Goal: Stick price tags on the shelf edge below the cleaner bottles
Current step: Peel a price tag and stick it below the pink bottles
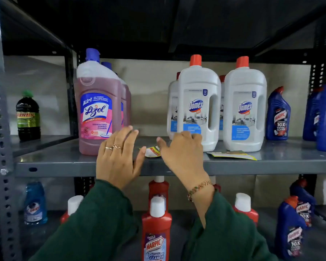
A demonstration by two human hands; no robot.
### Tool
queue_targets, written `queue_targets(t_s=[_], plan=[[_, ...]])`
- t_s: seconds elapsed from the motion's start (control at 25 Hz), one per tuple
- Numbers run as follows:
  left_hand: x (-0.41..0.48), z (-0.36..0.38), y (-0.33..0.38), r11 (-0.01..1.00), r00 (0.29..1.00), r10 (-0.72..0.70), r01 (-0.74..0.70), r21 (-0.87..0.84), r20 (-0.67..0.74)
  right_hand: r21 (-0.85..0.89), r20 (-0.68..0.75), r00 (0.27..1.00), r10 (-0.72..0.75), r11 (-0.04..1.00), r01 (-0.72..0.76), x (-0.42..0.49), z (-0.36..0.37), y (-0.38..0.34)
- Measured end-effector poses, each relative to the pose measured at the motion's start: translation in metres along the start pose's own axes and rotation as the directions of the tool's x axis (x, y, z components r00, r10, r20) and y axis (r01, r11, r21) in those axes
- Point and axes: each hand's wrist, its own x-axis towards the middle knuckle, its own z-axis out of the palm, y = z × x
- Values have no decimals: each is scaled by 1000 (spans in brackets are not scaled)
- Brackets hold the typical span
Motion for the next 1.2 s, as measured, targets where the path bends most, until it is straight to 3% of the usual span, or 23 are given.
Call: queue_targets(t_s=[0.04,0.12,0.24,0.4,0.56,0.72,0.8,0.84,0.92,0.96,1.08,1.2], plan=[[-5,-1,-2,1000,1000,6,-6,3,-9,-78,109,992,63,995,-55,2,4,-5],[-18,3,-10,995,996,78,-77,56,-33,-164,171,979,109,983,-80,4,14,-12],[-27,3,-15,981,989,143,-146,127,34,-165,108,987,116,982,-97,2,23,-18],[-22,0,-13,975,988,150,-152,163,23,-117,59,994,93,989,-86,0,23,-24],[-24,1,-14,983,991,133,-134,127,18,1,-12,997,71,997,-71,-2,26,-29],[-25,0,-12,995,994,80,-84,60,71,386,-95,979,183,913,-134,-1,23,-25],[-23,-7,-11,992,997,-31,39,-122,67,593,-70,981,179,799,-103,-1,19,-22],[-18,-12,-10,936,987,-146,160,-314,68,669,-37,985,169,736,-101,-2,16,-23],[-10,-23,-13,659,915,-387,359,-661,111,740,45,993,109,664,-106,-6,10,-23],[-6,-29,-16,580,877,-462,410,-704,130,734,97,994,58,670,-111,-9,7,-24],[4,-46,-38,666,868,-391,496,-557,306,569,261,956,-134,822,-39,-19,4,-33],[5,-62,-53,811,860,-166,397,-428,483,396,340,909,-243,913,96,-28,7,-44]])
